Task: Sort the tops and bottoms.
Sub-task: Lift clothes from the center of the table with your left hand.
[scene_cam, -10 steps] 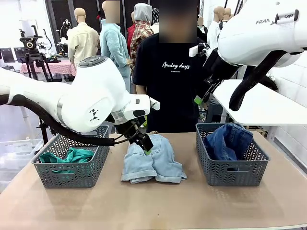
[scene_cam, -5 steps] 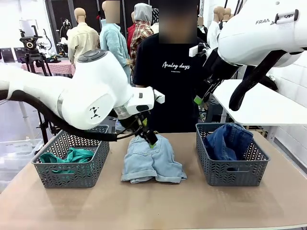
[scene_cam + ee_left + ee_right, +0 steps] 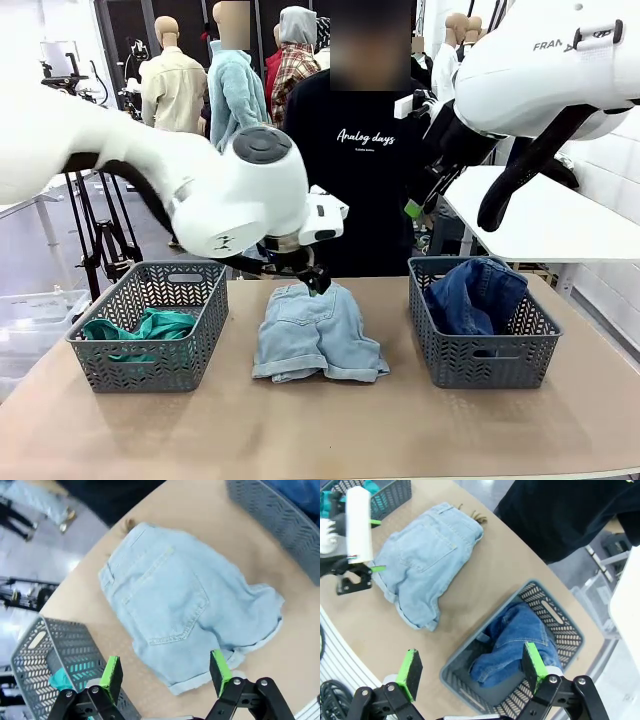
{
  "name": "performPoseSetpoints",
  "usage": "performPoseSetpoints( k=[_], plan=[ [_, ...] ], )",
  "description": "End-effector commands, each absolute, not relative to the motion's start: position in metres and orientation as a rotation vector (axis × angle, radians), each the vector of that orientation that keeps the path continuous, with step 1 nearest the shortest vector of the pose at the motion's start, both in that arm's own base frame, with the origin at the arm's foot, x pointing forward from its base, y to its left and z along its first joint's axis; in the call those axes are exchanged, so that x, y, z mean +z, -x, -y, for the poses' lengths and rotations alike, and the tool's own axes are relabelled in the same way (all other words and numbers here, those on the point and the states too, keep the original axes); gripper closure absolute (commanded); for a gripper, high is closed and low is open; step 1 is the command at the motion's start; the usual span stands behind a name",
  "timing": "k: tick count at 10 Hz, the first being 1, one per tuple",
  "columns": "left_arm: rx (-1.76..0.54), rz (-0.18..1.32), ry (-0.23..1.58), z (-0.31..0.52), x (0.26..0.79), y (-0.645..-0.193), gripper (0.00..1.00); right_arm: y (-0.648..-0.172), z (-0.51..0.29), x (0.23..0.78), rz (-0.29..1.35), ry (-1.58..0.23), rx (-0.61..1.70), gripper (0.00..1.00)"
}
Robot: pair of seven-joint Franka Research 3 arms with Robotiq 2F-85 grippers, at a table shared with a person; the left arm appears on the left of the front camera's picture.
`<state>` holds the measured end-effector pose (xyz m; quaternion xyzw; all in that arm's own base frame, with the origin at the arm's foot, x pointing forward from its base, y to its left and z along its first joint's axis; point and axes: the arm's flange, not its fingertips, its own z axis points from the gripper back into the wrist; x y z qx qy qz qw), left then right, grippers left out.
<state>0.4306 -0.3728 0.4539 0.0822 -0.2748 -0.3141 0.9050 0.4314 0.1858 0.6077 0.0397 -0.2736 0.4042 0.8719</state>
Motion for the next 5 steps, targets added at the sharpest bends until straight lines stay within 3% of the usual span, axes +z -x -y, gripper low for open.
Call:
performPoseSetpoints(
  k=[1, 5],
  plan=[
    [-0.59, 0.494, -0.178, 0.416, 0.444, -0.438, 0.09, -0.431, -0.186, 0.608, 0.569, -0.077, 0.841, 0.0],
    [-0.617, 0.53, -0.185, 0.386, 0.446, -0.434, 0.09, -0.431, -0.186, 0.608, 0.569, -0.077, 0.841, 0.0]
  ],
)
